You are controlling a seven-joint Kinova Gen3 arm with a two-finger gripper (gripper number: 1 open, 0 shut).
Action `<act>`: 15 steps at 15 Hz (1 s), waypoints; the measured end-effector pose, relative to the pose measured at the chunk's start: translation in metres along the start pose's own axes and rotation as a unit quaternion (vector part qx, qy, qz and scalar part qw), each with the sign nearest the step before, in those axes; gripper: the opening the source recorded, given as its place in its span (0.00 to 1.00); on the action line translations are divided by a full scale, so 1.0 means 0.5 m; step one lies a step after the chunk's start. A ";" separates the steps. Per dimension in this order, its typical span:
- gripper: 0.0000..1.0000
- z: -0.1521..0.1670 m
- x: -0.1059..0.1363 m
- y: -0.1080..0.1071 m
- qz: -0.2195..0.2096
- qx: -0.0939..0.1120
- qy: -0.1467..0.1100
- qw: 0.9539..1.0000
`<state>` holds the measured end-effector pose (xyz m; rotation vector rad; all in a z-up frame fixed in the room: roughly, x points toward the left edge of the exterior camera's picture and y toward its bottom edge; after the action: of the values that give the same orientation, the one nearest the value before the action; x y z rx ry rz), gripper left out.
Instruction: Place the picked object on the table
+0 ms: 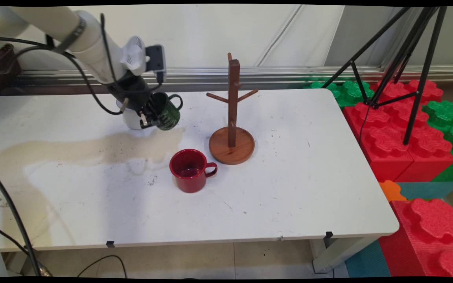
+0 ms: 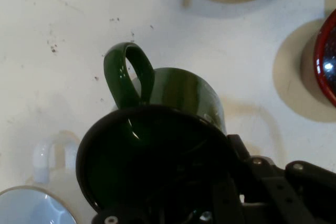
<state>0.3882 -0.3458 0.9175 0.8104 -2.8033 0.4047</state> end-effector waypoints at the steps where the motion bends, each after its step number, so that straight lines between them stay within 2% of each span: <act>1: 0.00 0.009 0.004 -0.002 0.002 -0.001 -0.006 1.000; 5: 0.00 0.060 0.030 -0.019 0.014 -0.008 -0.040 0.999; 15: 0.00 0.151 0.059 -0.047 0.020 -0.023 -0.094 0.995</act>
<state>0.3685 -0.4031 0.8589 0.8237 -2.9939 0.2835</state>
